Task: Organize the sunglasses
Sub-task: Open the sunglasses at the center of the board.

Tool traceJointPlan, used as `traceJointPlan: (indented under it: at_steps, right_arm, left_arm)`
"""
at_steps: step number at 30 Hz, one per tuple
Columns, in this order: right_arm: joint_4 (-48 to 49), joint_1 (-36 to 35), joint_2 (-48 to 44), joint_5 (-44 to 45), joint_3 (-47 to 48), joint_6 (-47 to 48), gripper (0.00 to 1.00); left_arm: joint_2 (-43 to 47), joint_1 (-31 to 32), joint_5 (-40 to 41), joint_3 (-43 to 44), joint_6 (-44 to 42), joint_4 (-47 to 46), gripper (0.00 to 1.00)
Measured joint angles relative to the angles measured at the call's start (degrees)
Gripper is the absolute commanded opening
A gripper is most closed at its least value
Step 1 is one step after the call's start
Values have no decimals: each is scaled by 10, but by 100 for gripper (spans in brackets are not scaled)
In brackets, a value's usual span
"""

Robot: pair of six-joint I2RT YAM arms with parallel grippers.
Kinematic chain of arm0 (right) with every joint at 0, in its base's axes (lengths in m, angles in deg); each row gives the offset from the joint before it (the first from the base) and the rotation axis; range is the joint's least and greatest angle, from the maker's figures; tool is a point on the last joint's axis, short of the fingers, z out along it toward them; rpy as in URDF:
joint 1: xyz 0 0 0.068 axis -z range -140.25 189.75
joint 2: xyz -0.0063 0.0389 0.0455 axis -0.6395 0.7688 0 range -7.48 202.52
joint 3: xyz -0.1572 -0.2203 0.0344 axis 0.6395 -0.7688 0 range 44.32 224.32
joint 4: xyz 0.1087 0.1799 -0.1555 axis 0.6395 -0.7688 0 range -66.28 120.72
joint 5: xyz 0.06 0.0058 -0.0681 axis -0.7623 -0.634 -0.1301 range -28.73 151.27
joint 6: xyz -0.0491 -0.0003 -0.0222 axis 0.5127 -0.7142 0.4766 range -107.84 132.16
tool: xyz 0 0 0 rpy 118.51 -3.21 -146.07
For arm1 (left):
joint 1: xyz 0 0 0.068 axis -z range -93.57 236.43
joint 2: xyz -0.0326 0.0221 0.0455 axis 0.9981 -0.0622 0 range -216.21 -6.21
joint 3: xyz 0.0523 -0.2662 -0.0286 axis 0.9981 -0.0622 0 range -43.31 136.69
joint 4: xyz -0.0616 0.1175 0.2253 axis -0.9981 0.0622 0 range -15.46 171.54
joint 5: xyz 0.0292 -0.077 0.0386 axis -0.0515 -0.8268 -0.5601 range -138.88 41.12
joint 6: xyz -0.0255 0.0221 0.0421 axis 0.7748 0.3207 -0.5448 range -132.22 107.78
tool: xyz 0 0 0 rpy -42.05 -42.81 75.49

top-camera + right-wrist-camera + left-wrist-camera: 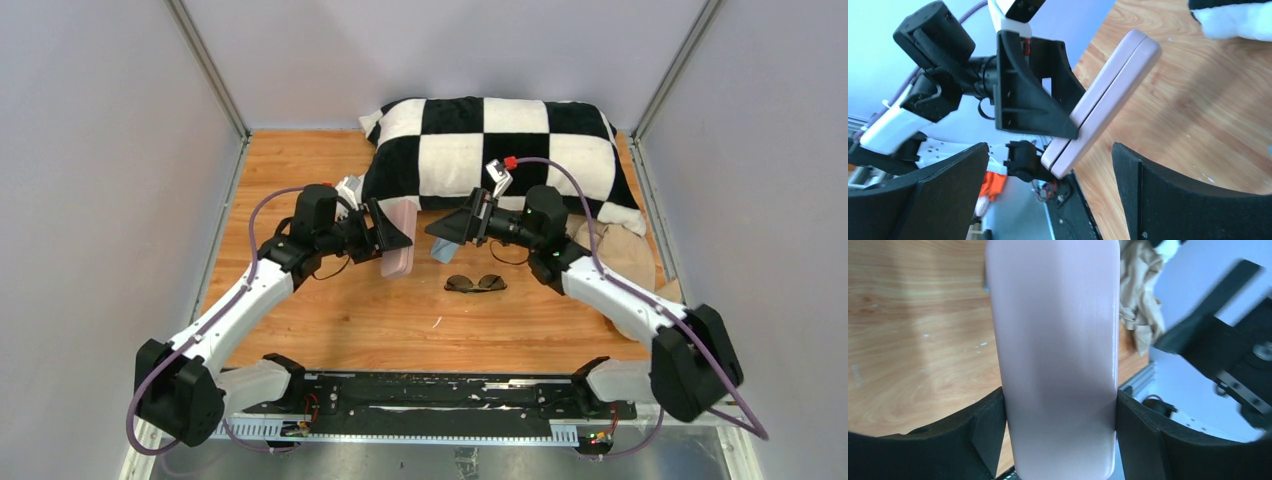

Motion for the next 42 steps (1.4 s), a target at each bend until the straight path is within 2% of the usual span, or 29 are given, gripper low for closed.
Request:
traceJointPlan:
  at_steps: [5,13,19,25,29,34,36,39,42]
  right_arm:
    - [163,0,109,-35,0,-114,100]
    - [238,0,147,-48,11,-174,100]
    - [355,0,205,-54,20,-246,100]
    - [470,-1,269,-75,38,-330,98]
    - [551,-3,314,-78,58,-393,88]
    - [595,-9,330,-75,65,-431,53]
    - [600,-10,330,-72,65,-443,44]
    - [608,-10,330,-66,65,-457,38]
    - [616,-10,330,-63,65,-466,36]
  left_arm:
    - [18,-9,-59,-22,45,-60,0]
    - [60,-16,-109,-39,97,-138,0]
    - [75,-16,-121,-44,132,-198,0]
    - [76,-19,-123,-48,146,-208,0]
    - [77,-19,-126,-49,156,-223,0]
    - [77,-19,-128,-53,167,-235,0]
    - [80,-19,-129,-53,169,-243,0]
    - [82,-19,-130,-55,176,-256,0]
    - [86,-20,-130,-58,184,-267,0]
